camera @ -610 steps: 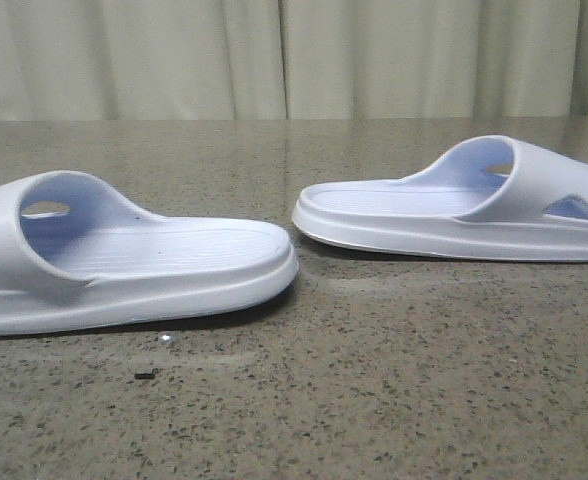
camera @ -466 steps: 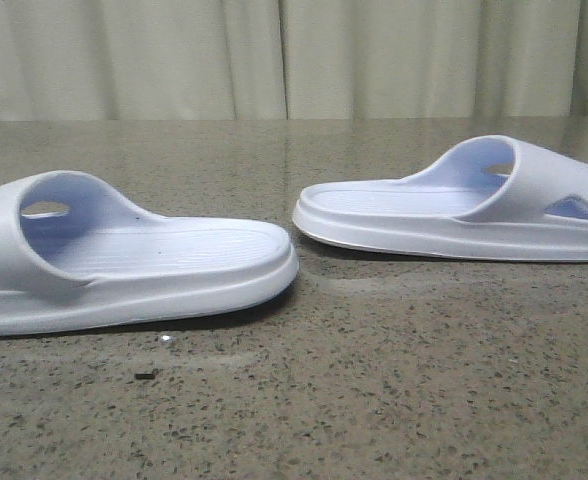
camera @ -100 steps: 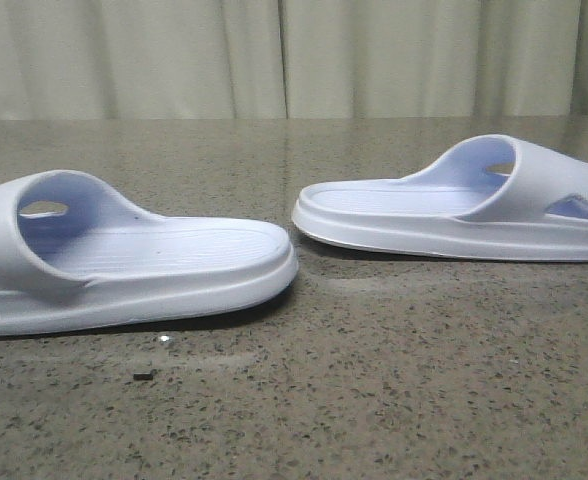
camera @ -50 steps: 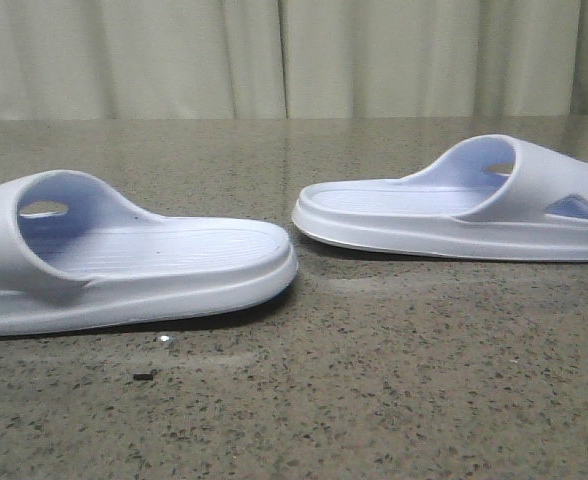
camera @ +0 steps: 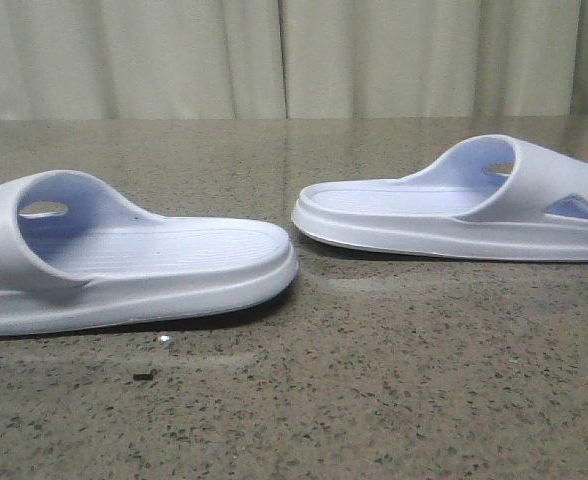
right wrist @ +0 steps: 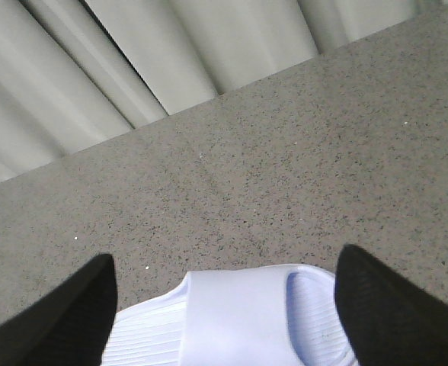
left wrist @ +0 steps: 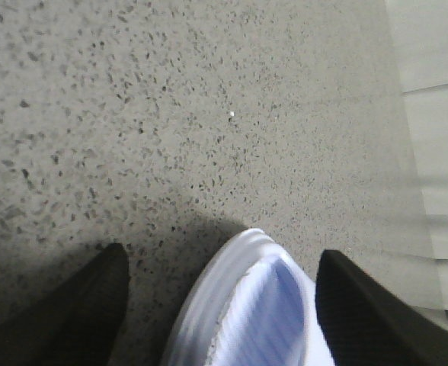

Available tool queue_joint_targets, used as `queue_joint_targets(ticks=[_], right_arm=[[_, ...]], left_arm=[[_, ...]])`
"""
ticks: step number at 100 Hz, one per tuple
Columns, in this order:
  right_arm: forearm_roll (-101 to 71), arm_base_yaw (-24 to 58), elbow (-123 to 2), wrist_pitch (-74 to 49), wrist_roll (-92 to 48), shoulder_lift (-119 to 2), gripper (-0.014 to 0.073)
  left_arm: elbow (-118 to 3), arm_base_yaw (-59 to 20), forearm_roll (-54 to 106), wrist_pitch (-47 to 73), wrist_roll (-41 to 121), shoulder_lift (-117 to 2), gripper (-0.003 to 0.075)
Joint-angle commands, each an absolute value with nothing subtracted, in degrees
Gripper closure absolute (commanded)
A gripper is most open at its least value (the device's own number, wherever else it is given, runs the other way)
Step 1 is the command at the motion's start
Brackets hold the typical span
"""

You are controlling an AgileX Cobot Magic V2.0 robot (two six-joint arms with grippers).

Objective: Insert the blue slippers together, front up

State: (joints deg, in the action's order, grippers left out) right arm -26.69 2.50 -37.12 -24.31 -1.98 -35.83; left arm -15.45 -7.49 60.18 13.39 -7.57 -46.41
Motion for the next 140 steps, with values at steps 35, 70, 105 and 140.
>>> queue_joint_targets(ticks=[35,70,105,140], right_arm=[[-27.41,2.11,-39.23,-20.05,-1.84,-36.36,0.0078],[-27.41,2.11,-39.23,-20.05,-1.84,-36.36,0.0078],[-27.41,2.11,-39.23,-20.05,-1.84,-36.36,0.0078],[-27.41,2.11,-39.23,-20.05,-1.84,-36.36,0.0078]], left_arm=[[-15.94,-7.57,61.75,18.98,-2.68,-47.48,0.0254],[-15.94,-7.57,68.25,20.88,2.27,-47.48,0.0254],[-15.94,-7.57,69.7,21.76,3.17,-47.48,0.0268],[-15.94,-7.57,70.58,21.01,3.17,-47.48,0.0482]])
